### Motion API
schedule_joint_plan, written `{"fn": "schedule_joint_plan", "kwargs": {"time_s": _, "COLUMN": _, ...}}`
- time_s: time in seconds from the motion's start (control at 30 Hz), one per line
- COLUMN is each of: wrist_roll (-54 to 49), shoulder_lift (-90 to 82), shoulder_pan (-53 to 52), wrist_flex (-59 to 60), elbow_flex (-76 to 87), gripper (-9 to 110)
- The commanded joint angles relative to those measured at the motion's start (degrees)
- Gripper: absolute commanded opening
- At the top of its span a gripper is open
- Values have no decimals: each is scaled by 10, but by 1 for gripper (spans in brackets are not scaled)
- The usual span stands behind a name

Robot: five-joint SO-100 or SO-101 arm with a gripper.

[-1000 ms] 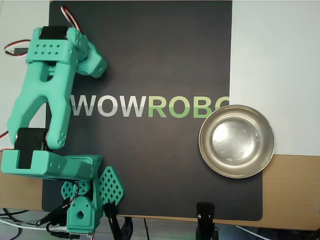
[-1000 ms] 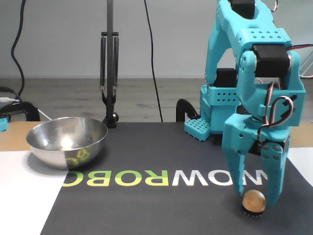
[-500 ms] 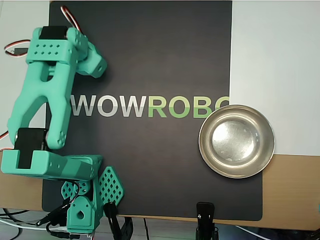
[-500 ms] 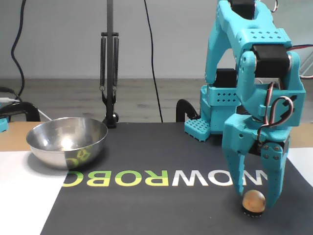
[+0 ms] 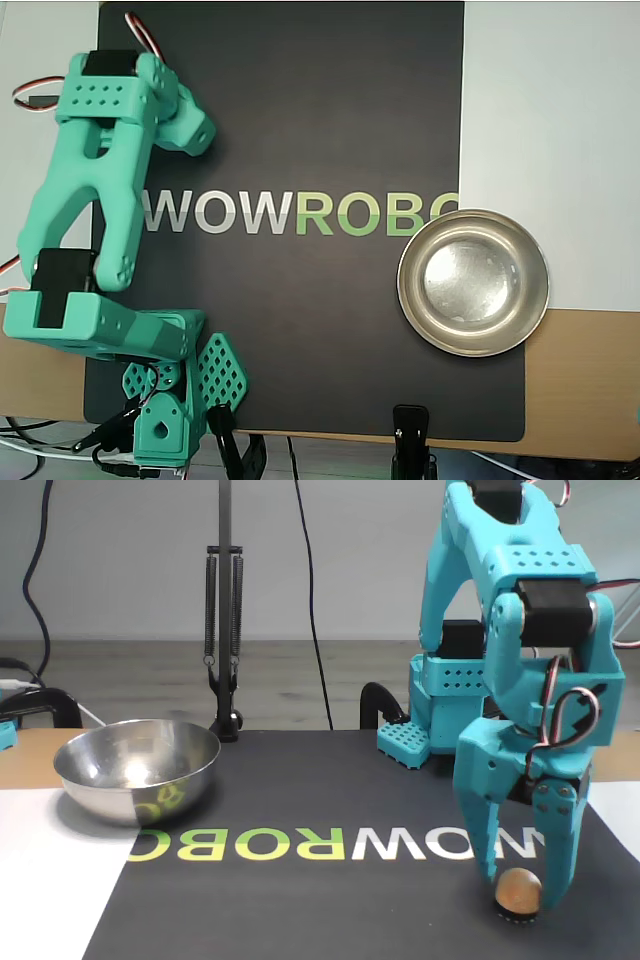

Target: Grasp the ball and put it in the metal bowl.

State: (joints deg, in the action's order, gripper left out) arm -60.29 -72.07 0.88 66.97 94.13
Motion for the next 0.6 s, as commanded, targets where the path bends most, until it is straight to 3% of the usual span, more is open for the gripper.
{"fn": "schedule_joint_plan", "kwargs": {"time_s": 0.0, "wrist_roll": 3, "shoulder_lift": -1, "shoulder_pan": -3, "wrist_flex": 4, "elbow_flex": -23, "gripper": 58}}
{"fn": "schedule_joint_plan", "kwargs": {"time_s": 0.47, "wrist_roll": 3, "shoulder_lift": 0, "shoulder_pan": -3, "wrist_flex": 4, "elbow_flex": -23, "gripper": 58}}
{"fn": "schedule_joint_plan", "kwargs": {"time_s": 0.57, "wrist_roll": 3, "shoulder_lift": 0, "shoulder_pan": -3, "wrist_flex": 4, "elbow_flex": -23, "gripper": 43}}
